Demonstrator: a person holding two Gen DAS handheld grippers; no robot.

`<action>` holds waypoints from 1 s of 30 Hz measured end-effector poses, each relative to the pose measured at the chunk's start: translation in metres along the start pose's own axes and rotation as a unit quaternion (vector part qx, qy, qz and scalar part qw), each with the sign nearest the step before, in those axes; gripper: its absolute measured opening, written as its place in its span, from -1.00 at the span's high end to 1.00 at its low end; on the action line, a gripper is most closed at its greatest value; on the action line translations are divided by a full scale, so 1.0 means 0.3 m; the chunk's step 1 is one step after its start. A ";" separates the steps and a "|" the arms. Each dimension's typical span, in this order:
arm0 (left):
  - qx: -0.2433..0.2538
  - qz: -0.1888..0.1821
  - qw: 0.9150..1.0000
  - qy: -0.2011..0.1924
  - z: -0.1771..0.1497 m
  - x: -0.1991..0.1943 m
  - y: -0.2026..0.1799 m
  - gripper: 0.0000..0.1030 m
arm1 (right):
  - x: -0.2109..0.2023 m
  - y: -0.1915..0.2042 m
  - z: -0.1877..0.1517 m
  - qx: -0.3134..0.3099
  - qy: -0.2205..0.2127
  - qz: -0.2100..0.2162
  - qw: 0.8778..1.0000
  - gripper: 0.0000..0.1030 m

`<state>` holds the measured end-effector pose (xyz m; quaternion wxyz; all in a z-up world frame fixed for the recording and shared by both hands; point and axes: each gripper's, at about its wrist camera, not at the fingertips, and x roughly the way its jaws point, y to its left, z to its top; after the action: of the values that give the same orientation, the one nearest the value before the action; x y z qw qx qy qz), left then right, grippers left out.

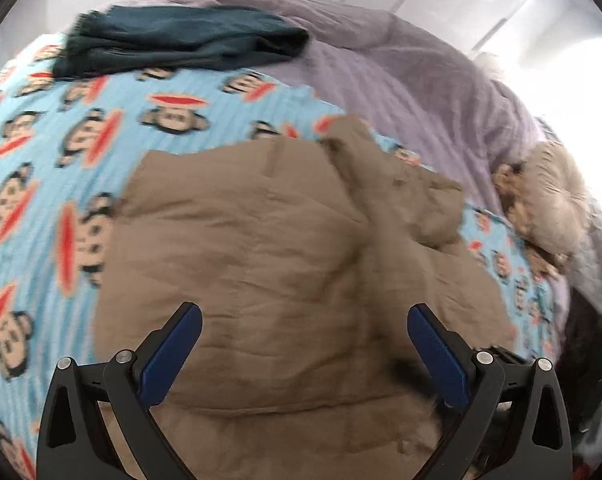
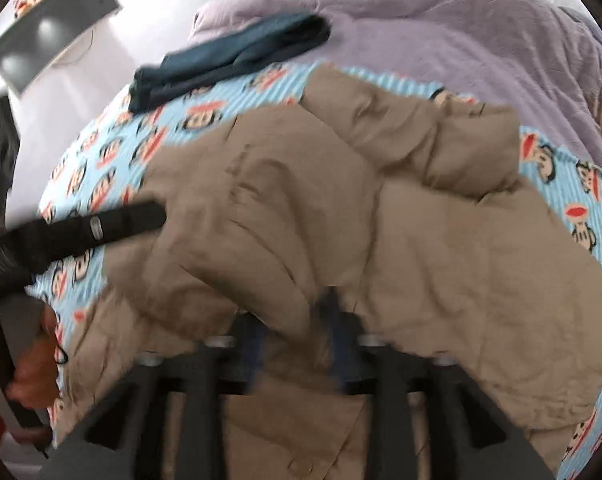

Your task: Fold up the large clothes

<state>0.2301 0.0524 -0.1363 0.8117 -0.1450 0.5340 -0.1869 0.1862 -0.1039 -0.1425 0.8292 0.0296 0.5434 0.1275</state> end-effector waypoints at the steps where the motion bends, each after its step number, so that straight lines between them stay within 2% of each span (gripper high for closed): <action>1: 0.003 -0.010 1.000 0.005 0.001 0.011 -0.011 -1.00 | -0.007 -0.005 -0.013 0.003 0.002 0.004 1.000 -0.40; 3: 0.012 -0.034 0.999 0.023 0.005 0.052 -0.041 -1.00 | -0.041 -0.041 -0.048 0.018 0.003 0.014 1.000 -0.41; 7: 0.015 -0.030 0.998 0.050 0.013 0.139 -0.086 -1.00 | -0.119 -0.232 -0.145 0.102 0.020 0.017 0.994 -0.41; 10: 0.026 -0.026 0.997 0.061 0.019 0.186 -0.128 -1.00 | -0.179 -0.413 -0.238 0.202 0.022 0.024 0.979 -0.41; 11: 0.031 -0.024 0.997 0.062 0.020 0.193 -0.142 -1.00 | -0.197 -0.482 -0.272 0.241 0.019 0.031 0.970 -0.41; 12: 0.035 -0.023 0.997 0.063 0.027 0.204 -0.161 -0.91 | -0.214 -0.552 -0.308 0.281 0.014 0.038 0.959 -0.41; 13: 0.039 -0.024 0.997 0.062 0.029 0.209 -0.173 -0.77 | -0.227 -0.622 -0.342 0.322 0.010 0.042 0.946 -0.41; 14: 0.043 -0.024 0.997 0.064 0.034 0.216 -0.187 -0.34 | -0.234 -0.659 -0.356 0.342 0.006 0.044 0.939 -0.41; 15: 0.047 -0.022 0.996 0.068 0.039 0.224 -0.198 0.20 | -0.245 -0.706 -0.377 0.369 -0.003 0.045 0.928 -0.41; 17: 0.051 -0.020 0.996 0.072 0.038 0.223 -0.204 0.72 | -0.259 -0.763 -0.391 0.400 -0.022 0.044 0.915 -0.30; 18: 0.051 -0.020 0.996 0.066 0.036 0.210 -0.201 0.72 | -0.263 -0.788 -0.389 0.412 -0.031 0.045 0.910 0.09; 19: 0.054 -0.017 0.997 0.054 0.031 0.189 -0.194 0.72 | -0.260 -0.802 -0.382 0.418 -0.034 0.046 0.907 0.37; 20: 0.059 -0.009 0.997 0.044 0.024 0.166 -0.181 0.72 | -0.251 -0.806 -0.367 0.420 -0.032 0.045 0.906 0.80; 22: 0.063 0.012 0.997 0.033 0.002 0.131 -0.140 0.72 | -0.242 -0.807 -0.343 0.415 -0.034 0.048 0.908 0.85; 25: 0.046 0.030 0.997 0.050 -0.028 0.142 -0.060 0.72 | -0.221 -0.745 -0.304 0.372 -0.029 0.035 0.927 0.85; 27: 0.041 0.034 0.997 0.055 -0.044 0.158 -0.025 0.72 | -0.180 -0.720 -0.307 0.359 -0.016 0.022 0.933 0.85; 30: 0.046 0.045 0.996 0.055 -0.053 0.156 -0.022 0.71 | -0.119 -0.714 -0.334 0.366 0.002 0.017 0.930 0.85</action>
<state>0.2313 0.0245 -0.1775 0.7948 -0.0725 0.5744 -0.1819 0.1201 -0.3283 -0.1917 0.7574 0.3403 0.5533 -0.0665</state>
